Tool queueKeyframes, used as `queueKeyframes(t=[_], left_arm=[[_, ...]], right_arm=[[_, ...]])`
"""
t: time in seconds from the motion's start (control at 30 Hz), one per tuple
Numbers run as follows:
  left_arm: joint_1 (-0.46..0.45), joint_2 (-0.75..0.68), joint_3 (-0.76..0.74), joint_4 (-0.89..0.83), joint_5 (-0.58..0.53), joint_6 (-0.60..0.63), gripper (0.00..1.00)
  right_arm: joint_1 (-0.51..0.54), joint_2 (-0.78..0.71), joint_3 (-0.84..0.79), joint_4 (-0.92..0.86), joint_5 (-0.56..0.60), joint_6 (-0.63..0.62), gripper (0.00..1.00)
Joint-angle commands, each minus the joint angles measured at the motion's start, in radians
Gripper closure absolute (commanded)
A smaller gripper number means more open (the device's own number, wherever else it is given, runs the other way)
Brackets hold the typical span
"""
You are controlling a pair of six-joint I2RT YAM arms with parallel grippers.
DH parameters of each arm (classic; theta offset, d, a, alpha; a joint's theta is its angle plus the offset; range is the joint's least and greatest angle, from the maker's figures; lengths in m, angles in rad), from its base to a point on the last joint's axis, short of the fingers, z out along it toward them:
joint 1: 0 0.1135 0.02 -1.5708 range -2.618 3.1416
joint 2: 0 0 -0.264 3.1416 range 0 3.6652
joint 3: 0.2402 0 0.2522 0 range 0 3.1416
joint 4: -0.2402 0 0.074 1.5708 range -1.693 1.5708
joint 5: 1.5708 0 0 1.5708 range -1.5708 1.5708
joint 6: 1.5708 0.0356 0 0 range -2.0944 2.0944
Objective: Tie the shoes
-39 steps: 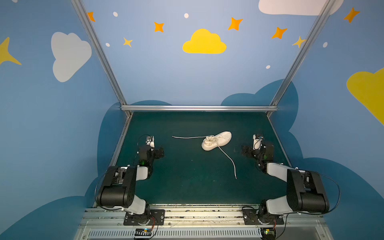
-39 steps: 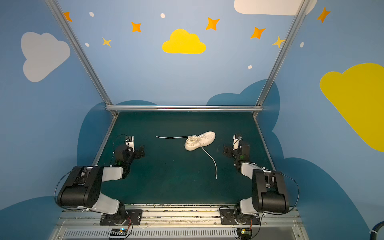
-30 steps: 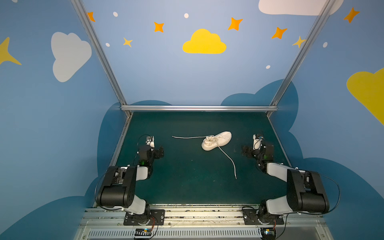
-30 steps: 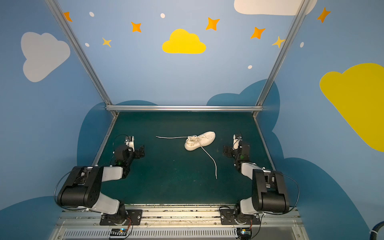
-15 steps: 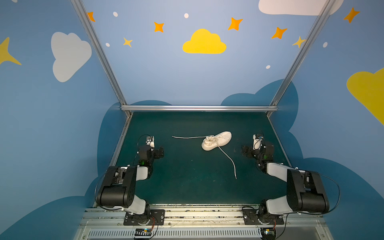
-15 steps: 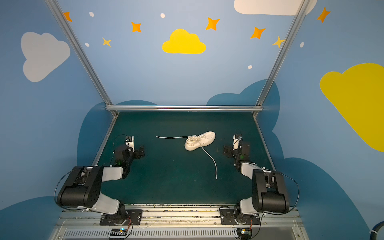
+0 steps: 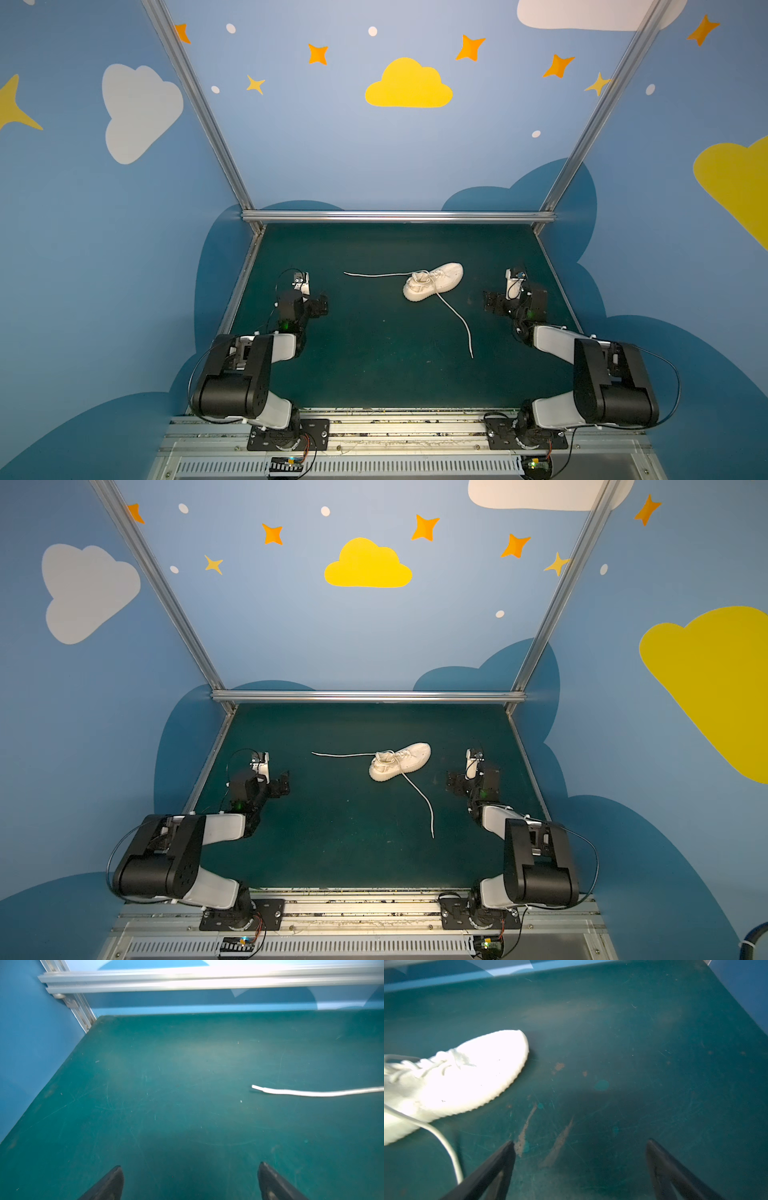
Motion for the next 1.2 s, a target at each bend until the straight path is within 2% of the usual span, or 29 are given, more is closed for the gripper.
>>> queueKeyframes(t=[0.0,0.07,0.17,0.37,0.5,0.67,0.97,1.17], left_arm=[[-0.023,-0.109,0.155,-0.270,-0.009,-0.003,0.00],[-0.030,-0.138,0.283,-0.490,0.020,-0.043,0.00],[-0.073,-0.135,0.428,-0.706,0.021,-0.077,0.00],[-0.251,0.018,0.682,-0.938,0.073,-0.152,0.02],[-0.370,0.167,0.829,-0.993,0.102,-0.220,0.08],[-0.510,0.377,1.061,-1.102,0.064,-0.228,0.17],[-0.596,0.580,1.336,-1.229,0.085,-0.288,0.39],[-0.610,0.613,1.370,-1.250,0.113,-0.323,0.48]], right_arm=[[0.019,-0.124,0.135,-0.240,0.099,0.063,0.03],[0.028,-0.164,0.239,-0.419,0.132,0.127,0.03],[0.046,-0.176,0.332,-0.581,0.118,0.197,0.03],[0.085,-0.090,0.441,-0.738,0.007,0.302,0.03],[0.096,-0.014,0.497,-0.794,-0.074,0.354,0.03],[0.107,0.067,0.551,-0.860,-0.123,0.377,0.03],[0.114,0.239,0.705,-1.060,-0.147,0.398,0.03],[0.116,0.311,0.772,-1.106,-0.171,0.388,0.03]])
